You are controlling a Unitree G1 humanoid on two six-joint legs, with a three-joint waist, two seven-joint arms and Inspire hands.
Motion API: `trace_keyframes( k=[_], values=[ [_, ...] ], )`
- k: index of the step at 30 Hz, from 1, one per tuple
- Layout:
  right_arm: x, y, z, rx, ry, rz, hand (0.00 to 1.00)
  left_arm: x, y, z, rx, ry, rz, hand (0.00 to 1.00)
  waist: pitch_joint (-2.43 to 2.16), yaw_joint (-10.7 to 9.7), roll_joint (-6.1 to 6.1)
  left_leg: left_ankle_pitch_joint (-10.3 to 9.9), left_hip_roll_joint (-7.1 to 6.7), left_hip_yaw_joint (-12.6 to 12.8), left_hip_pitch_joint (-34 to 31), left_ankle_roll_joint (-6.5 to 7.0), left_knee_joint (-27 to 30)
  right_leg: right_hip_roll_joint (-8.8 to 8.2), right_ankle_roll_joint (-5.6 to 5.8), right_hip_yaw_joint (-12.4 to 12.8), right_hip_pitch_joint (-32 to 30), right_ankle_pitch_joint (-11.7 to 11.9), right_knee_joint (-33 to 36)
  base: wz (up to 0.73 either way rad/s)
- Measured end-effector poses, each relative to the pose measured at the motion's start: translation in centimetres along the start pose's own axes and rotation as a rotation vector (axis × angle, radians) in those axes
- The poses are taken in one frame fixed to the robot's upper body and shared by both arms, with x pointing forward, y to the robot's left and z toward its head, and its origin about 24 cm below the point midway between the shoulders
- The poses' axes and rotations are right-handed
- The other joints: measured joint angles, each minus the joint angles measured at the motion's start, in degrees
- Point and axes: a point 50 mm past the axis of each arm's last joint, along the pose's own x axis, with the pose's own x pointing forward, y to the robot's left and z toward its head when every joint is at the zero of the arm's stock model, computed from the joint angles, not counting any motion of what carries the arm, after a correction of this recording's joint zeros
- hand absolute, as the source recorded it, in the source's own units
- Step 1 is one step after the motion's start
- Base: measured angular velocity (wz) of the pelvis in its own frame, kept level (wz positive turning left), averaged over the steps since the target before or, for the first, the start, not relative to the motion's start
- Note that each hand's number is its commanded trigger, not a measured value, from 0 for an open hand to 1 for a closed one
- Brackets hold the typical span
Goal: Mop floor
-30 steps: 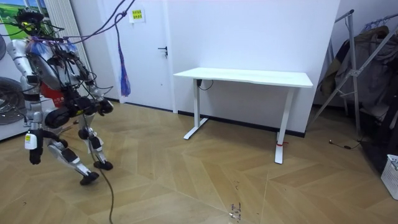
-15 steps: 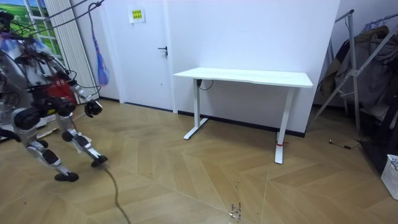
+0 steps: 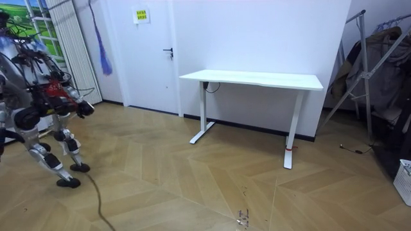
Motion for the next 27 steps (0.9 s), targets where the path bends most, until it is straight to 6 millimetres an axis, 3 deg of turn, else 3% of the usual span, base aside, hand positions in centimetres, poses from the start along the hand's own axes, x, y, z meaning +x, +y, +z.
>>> trace_keyframes(
  k=[1,2,3,4,6,8,9,11,15,17,19,21,22,23,27],
  values=[
    [-0.5,-0.3,2.6,0.010,-0.070,-0.005,1.00,0.1,0.5,0.0,-0.005,0.002,0.014,0.00,0.19,0.8,-0.87,0.5,0.91,0.2,-1.7,-1.16,4.2,0.76,-0.10,0.0,-0.1,-1.0,1.2,0.13],
    [-1.2,-0.2,5.1,0.019,-0.141,0.003,1.00,0.1,1.1,-0.2,-0.008,0.002,0.030,0.00,0.53,1.3,-1.95,2.4,1.84,0.2,-3.9,-4.25,8.7,1.19,-0.48,0.0,0.0,-1.7,2.2,0.06],
    [-1.4,-0.1,5.9,0.019,-0.165,0.008,1.00,0.0,1.4,-0.4,-0.009,0.005,0.038,0.00,0.51,1.7,-2.67,3.3,2.32,0.1,-4.8,-5.38,10.2,1.43,-0.82,0.0,0.0,-1.7,2.3,0.00],
    [-1.9,0.1,7.2,0.032,-0.206,0.031,1.00,-0.1,1.7,-0.8,-0.010,0.014,0.047,0.00,0.14,2.8,-4.01,3.9,2.37,-0.4,-5.9,-5.77,10.6,1.66,-1.79,0.2,0.2,-1.3,2.1,0.11],
    [-2.0,0.5,7.3,0.056,-0.197,0.066,1.00,-0.2,1.6,-1.3,-0.004,0.023,0.044,0.00,0.18,3.5,-4.78,4.1,2.62,-2.2,-6.9,-5.98,4.1,1.70,-1.61,-0.5,1.2,-0.8,0.6,0.14],
    [-1.6,0.3,6.3,0.067,-0.199,0.072,1.00,-0.5,1.0,-2.1,0.009,0.043,0.023,0.00,0.12,3.9,-4.21,6.5,3.27,-1.7,-6.3,-2.86,-1.5,1.64,-0.45,-0.8,2.6,0.0,-1.8,0.00],
    [-1.5,0.1,6.1,0.066,-0.199,0.073,1.00,-0.5,0.9,-2.2,0.011,0.049,0.020,0.00,0.21,3.9,-3.71,6.8,3.30,-1.7,-5.9,-2.34,-2.2,1.67,-0.23,-1.1,3.1,0.5,-3.0,0.00],
    [-0.9,0.0,4.3,0.059,-0.174,0.083,1.00,-0.3,0.9,-1.9,0.027,0.045,0.024,0.00,0.39,3.8,-1.97,8.1,3.15,-1.9,-3.0,-1.23,-6.4,1.48,0.15,-2.1,6.6,2.7,-8.3,-0.03],
    [0.2,-0.4,-0.3,0.031,-0.074,0.066,1.00,0.0,1.1,-2.0,0.099,0.053,0.036,0.00,0.10,2.6,-0.26,10.0,1.46,-1.4,5.2,-0.26,-14.5,-0.07,1.20,-2.1,14.4,3.7,-15.0,0.13],
    [0.7,-0.7,-4.1,-0.030,0.017,0.047,1.00,0.0,1.2,-2.5,0.145,0.066,0.036,0.00,-0.38,0.9,0.36,11.3,0.28,-2.1,11.4,-0.13,-20.2,-0.80,1.64,-2.6,20.1,4.2,-19.9,0.18],
    [0.8,-1.0,-6.8,-0.101,0.081,0.024,1.00,0.0,1.2,-3.3,0.196,0.088,0.038,0.00,-0.51,0.0,0.19,11.8,-0.19,-2.0,16.4,-0.13,-24.3,-0.94,1.85,-2.3,24.5,4.3,-23.0,0.03],
    [0.8,-1.0,-8.9,-0.170,0.136,0.017,1.00,-0.1,1.3,-4.5,0.209,0.127,0.037,0.00,-1.01,-1.2,-0.03,11.8,-0.19,-1.9,20.7,-0.16,-27.1,-0.67,1.89,-2.1,28.7,4.4,-25.9,-0.08],
    [0.7,-0.8,-10.4,-0.207,0.167,0.022,1.00,-0.3,1.3,-5.1,0.212,0.150,0.037,0.00,-1.61,-2.3,-0.44,11.9,-0.18,-1.9,23.3,-0.30,-28.9,-0.51,1.88,-2.1,31.1,4.5,-27.8,-0.05],
    [0.6,-0.5,-11.5,-0.230,0.193,0.033,1.00,-0.3,1.4,-5.3,0.218,0.158,0.037,0.00,-1.86,-3.0,-0.80,12.0,-0.12,-1.9,25.6,-0.42,-30.3,-0.44,1.91,-2.5,33.3,4.6,-29.1,-0.09],
    [0.3,0.7,-13.6,-0.276,0.244,0.072,1.00,-0.4,1.3,-5.6,0.272,0.158,0.034,0.00,-1.80,-3.9,-1.61,12.2,0.13,-1.5,33.0,-0.84,-34.7,-0.40,1.75,-4.8,40.2,4.9,-33.5,-0.21]
  ],
)
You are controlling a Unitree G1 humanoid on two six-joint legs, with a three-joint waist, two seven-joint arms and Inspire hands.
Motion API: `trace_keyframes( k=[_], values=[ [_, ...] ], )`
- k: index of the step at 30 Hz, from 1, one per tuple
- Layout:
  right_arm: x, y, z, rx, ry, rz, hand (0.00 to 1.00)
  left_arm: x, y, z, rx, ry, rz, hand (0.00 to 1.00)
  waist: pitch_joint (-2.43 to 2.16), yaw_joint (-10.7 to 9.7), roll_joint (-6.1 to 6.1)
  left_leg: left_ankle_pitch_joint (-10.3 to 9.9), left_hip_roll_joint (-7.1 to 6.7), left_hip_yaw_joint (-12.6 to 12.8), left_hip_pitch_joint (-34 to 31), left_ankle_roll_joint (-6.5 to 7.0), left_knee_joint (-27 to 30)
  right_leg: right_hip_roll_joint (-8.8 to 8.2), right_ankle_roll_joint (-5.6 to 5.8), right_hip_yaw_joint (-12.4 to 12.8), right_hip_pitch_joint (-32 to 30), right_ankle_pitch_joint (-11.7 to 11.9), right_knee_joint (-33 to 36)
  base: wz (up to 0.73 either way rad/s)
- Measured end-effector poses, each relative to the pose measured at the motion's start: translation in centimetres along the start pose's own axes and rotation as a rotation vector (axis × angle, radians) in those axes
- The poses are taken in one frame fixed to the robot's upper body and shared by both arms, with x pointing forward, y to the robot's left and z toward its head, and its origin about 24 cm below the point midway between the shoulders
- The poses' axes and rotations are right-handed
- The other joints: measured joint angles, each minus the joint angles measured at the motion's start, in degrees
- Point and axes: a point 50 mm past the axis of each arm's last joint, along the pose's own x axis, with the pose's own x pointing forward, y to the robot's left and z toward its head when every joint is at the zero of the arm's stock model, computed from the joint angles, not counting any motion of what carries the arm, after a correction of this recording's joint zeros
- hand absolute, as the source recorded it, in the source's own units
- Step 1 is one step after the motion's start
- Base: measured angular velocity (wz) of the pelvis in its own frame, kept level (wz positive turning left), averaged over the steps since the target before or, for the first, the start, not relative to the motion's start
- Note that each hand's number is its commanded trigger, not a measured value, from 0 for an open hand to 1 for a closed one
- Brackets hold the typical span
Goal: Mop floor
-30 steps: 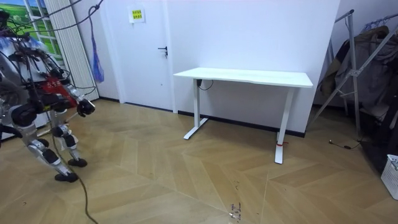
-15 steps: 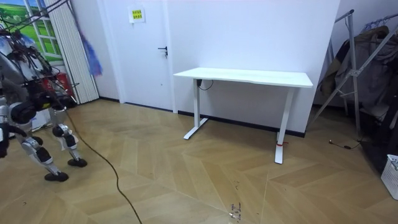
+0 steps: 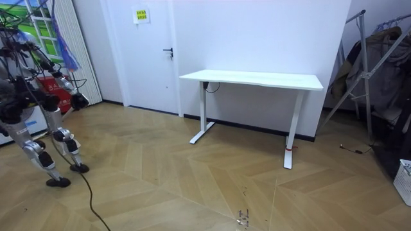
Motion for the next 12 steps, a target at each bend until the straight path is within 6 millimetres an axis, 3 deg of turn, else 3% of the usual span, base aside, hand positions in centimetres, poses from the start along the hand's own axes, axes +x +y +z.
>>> trace_keyframes(
  k=[2,12],
  values=[
    [0.0,1.1,-0.1,-0.014,0.007,0.030,1.00,0.0,-0.2,0.1,0.003,-0.002,-0.012,0.00,-0.20,-0.7,-0.51,0.1,0.01,0.2,3.2,-0.22,-1.9,0.10,0.00,-0.2,2.8,0.0,-1.1,-0.15],
    [-0.1,1.8,0.5,-0.056,0.010,0.107,1.00,0.0,-0.5,-1.1,0.007,0.073,-0.077,0.00,0.26,-1.6,-1.45,0.1,0.15,1.5,9.1,-0.21,-3.8,0.40,0.22,1.3,8.0,0.1,-2.9,-0.08]
  ],
)
